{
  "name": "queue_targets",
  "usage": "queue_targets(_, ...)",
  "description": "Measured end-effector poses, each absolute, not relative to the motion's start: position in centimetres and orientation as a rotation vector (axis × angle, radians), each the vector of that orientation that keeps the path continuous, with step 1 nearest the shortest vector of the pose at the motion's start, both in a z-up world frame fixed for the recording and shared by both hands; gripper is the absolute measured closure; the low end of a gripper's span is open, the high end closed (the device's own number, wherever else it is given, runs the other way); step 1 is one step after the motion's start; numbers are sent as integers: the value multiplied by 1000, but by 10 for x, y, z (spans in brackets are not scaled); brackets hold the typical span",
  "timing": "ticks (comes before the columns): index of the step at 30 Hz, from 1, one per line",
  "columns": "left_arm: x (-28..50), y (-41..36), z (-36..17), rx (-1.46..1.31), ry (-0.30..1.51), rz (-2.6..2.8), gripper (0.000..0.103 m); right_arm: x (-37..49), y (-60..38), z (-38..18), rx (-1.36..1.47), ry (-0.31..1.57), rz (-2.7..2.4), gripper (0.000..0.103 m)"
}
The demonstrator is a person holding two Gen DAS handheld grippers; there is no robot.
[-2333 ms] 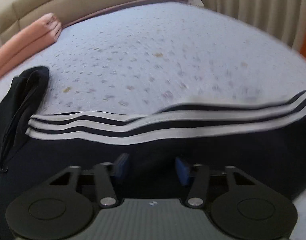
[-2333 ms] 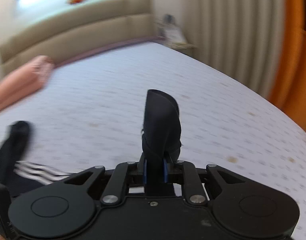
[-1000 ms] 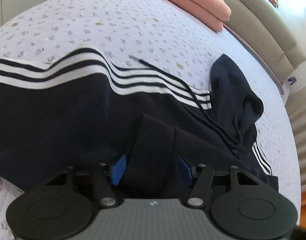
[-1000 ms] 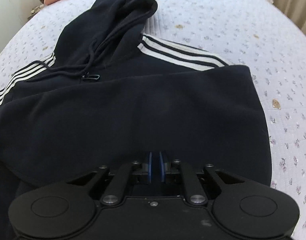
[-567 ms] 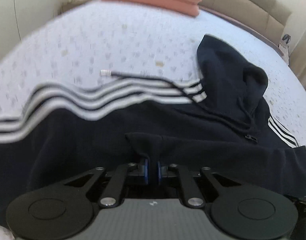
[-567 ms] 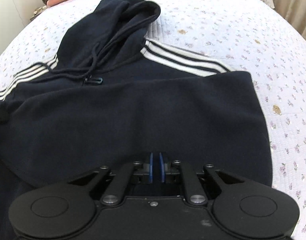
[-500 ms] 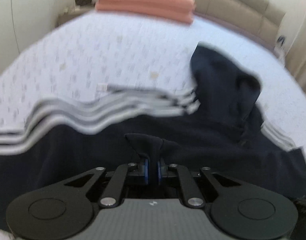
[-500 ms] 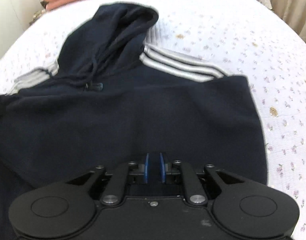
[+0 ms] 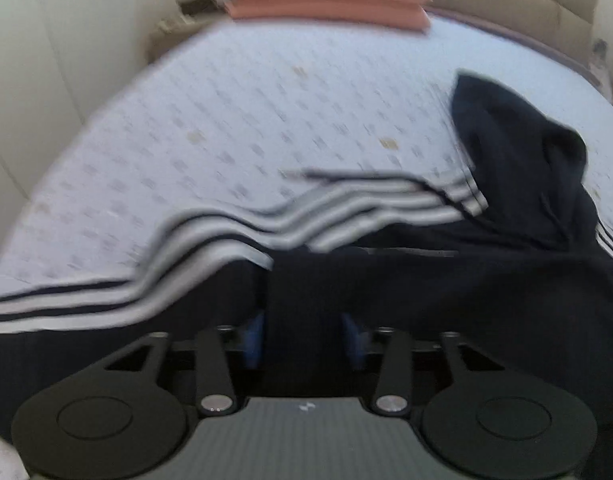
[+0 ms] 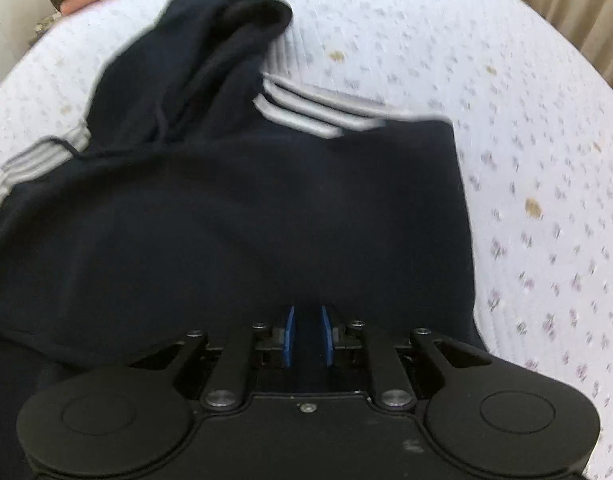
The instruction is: Fold large clothes
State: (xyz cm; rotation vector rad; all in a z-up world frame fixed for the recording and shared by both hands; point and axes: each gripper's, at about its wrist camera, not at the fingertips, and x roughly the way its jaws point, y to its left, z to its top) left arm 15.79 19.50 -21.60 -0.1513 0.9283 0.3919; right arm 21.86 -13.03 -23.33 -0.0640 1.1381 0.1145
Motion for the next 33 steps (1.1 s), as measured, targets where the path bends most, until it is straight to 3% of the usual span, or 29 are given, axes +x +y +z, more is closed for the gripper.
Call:
queue_targets(4, 144, 173, -178, -149, 793, 318, 52, 206, -114, -197, -50, 1030, 211, 83)
queue_targets(7, 153, 151, -179, -250, 817, 75, 53, 205, -90, -204, -70, 1051, 263, 83)
queue_targets(10, 178, 126, -221, -260, 978, -13, 81, 215, -79, -247, -89, 1233, 224, 82)
queue_targets(11, 185, 122, -239, -255, 1044, 2, 84, 215, -81, -255, -72, 1231, 220, 82)
queue_targets(18, 169, 123, -232, -294, 983, 43, 80, 213, -81, -251, -82, 1229, 259, 81)
queue_targets(22, 131, 134, -218, -403, 964, 102, 62, 202, -75, -251, -157, 1176, 292, 80)
queue_targets(28, 64, 165, -215, -474, 978, 379, 61, 180, -59, -254, -318, 1056, 325, 76)
queue_targets(33, 7, 222, -212, -576, 940, 643, 61, 182, -59, -254, -313, 1066, 320, 76)
